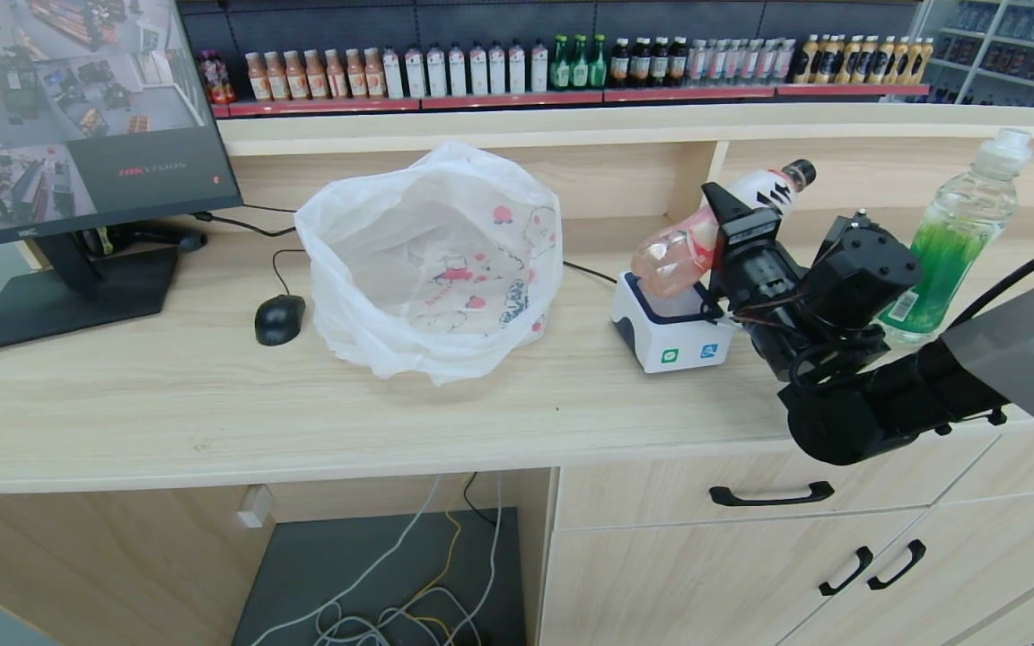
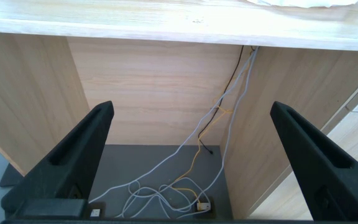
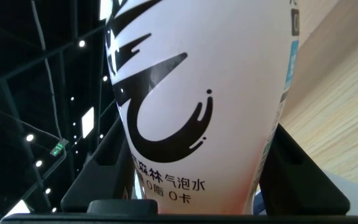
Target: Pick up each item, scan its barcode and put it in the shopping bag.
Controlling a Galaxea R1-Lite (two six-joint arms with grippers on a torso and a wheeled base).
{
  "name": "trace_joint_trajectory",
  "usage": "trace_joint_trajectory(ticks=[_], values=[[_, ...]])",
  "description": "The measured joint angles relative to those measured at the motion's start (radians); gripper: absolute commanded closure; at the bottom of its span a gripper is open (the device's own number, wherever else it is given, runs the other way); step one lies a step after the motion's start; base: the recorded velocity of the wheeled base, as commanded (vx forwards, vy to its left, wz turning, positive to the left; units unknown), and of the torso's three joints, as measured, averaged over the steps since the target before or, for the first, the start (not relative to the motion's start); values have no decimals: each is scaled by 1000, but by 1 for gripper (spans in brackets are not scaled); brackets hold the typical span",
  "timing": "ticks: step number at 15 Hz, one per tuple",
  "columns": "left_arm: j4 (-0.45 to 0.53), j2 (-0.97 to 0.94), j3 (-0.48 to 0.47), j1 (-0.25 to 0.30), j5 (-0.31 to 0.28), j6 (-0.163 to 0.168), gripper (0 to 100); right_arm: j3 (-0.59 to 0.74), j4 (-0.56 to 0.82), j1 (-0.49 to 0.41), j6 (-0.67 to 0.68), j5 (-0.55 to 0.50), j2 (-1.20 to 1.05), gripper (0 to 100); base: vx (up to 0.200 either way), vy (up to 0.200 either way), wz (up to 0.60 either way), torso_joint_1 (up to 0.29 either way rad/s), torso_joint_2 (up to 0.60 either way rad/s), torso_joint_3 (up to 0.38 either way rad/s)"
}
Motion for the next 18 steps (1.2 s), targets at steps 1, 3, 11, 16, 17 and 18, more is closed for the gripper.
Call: trace_joint_trajectory(ticks=[1, 3, 11, 16, 17, 18], values=[[0, 0, 0, 0, 0, 0, 0, 0, 4, 0, -2, 0, -5, 100, 0, 0, 0, 0, 0, 0], [0, 0, 0, 0, 0, 0, 0, 0, 4, 3, -8, 0, -18, 100, 0, 0, 0, 0, 0, 0], [0, 0, 0, 0, 0, 0, 0, 0, -2, 13, -124, 9, -90, 100, 0, 0, 0, 0, 0, 0], [0, 0, 0, 0, 0, 0, 0, 8, -8, 61, -310, 55, -170, 100, 0, 0, 0, 0, 0, 0], [0, 0, 0, 0, 0, 0, 0, 18, -8, 72, -337, 65, -188, 100, 0, 0, 0, 0, 0, 0], [0, 0, 0, 0, 0, 0, 0, 32, -8, 80, -372, 78, -206, 100, 0, 0, 0, 0, 0, 0]])
